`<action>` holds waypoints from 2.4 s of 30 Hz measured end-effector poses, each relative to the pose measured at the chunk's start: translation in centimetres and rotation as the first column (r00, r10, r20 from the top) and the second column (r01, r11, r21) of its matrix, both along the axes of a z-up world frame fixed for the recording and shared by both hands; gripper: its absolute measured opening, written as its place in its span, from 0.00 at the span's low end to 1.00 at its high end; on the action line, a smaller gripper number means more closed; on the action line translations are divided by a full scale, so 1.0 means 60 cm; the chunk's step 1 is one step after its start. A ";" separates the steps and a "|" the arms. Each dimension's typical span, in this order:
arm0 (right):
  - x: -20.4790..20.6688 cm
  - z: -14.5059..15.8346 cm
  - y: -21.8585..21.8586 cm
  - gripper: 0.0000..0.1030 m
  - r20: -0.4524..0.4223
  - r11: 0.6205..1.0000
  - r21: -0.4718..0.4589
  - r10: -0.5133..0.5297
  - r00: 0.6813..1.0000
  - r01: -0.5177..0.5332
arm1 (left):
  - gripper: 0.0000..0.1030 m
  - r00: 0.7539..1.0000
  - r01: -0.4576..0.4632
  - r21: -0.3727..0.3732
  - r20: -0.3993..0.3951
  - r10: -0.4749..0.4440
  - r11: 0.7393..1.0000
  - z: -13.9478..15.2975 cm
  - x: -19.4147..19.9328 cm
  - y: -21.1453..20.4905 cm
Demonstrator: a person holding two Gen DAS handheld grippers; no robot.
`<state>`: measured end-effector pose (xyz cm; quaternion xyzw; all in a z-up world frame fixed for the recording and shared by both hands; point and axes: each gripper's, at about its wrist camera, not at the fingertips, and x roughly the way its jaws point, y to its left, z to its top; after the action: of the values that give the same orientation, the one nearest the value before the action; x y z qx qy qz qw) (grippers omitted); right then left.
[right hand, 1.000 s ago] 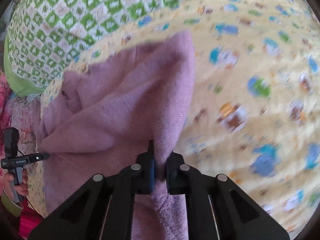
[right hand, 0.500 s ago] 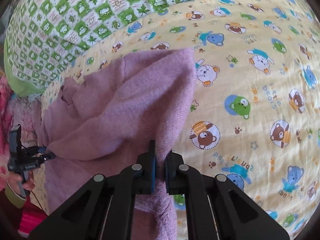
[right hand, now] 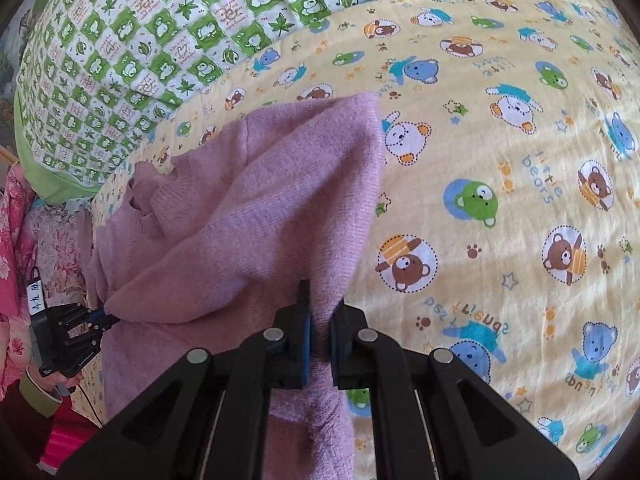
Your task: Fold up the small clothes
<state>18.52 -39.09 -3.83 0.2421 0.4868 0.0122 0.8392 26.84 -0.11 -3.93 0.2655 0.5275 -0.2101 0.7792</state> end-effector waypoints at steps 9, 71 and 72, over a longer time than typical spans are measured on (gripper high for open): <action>0.009 0.028 -0.007 0.08 0.025 0.999 -0.012 0.041 0.999 -0.041 | 0.02 0.917 -0.328 -0.505 -0.372 0.141 0.799 0.123 0.087 0.092; 0.151 0.159 0.497 0.05 0.130 0.392 0.096 0.907 0.402 -0.915 | 0.13 0.985 -0.170 -0.723 -0.121 0.119 0.670 0.161 -0.109 0.123; 0.165 0.145 0.502 0.09 0.103 0.442 0.063 0.889 0.447 -0.895 | 0.13 0.980 -0.199 -0.713 -0.136 0.146 0.672 0.152 -0.115 0.125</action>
<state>28.43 -8.94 4.86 -0.0054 0.5167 0.4840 0.7062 19.96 7.41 5.19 -0.1213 0.4506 -0.3351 0.8185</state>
